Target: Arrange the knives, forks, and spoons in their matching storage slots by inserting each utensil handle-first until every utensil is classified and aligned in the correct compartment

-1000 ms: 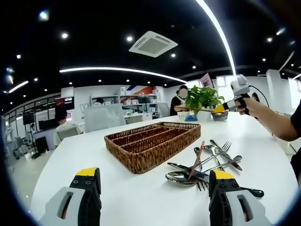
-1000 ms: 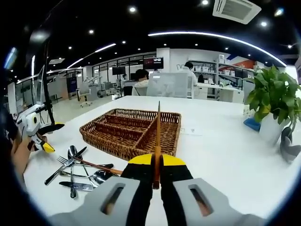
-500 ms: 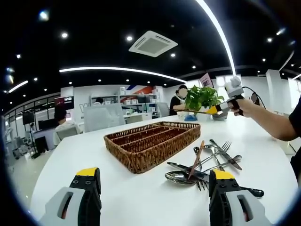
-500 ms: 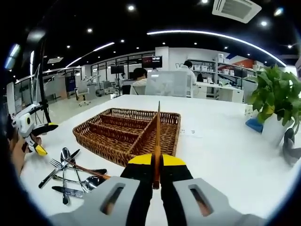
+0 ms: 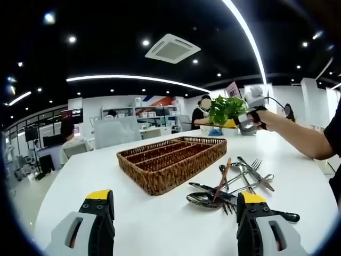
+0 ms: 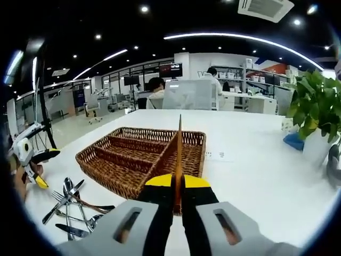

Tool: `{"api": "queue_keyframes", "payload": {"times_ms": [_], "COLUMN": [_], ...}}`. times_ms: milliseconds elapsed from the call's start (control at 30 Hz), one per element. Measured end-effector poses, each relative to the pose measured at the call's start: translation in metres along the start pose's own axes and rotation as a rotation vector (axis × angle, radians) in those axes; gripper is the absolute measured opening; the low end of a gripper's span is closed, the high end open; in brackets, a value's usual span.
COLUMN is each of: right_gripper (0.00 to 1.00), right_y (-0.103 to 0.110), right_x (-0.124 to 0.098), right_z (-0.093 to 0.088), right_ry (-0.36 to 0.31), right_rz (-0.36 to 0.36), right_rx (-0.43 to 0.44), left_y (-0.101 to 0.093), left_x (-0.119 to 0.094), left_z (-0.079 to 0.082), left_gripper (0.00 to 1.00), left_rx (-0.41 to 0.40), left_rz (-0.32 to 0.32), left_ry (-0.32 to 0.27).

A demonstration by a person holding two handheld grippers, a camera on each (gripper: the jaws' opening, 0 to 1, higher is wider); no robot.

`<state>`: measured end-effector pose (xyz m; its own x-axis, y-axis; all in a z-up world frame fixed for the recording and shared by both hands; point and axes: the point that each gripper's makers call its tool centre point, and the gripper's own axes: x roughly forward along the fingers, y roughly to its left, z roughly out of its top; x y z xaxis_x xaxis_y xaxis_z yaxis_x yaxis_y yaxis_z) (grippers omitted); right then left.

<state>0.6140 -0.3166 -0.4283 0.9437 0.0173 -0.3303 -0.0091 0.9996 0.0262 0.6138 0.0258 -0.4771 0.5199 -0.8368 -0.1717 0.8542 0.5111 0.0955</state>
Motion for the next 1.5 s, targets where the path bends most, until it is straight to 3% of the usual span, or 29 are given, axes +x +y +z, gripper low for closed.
{"api": "queue_keyframes", "payload": {"times_ms": [700, 1133, 1500], "right_gripper": [0.03, 0.03, 0.03], "right_y": [-0.010, -0.012, -0.012], "right_x": [0.027, 0.037, 0.049], "right_z": [0.035, 0.024, 0.001], "right_ry": [0.024, 0.064, 0.143], "right_rz": [-0.014, -0.015, -0.017], "right_rx": [-0.011, -0.018, -0.012], "left_y": [0.000, 0.002, 0.003], "left_x": [0.005, 0.005, 0.004], "left_z": [-0.006, -0.005, -0.006], "left_gripper": [1.00, 1.00, 1.00], "left_rx": [0.018, 0.027, 0.026], "left_rz": [0.001, 0.008, 0.010], "left_ry": [0.024, 0.022, 0.024]}}
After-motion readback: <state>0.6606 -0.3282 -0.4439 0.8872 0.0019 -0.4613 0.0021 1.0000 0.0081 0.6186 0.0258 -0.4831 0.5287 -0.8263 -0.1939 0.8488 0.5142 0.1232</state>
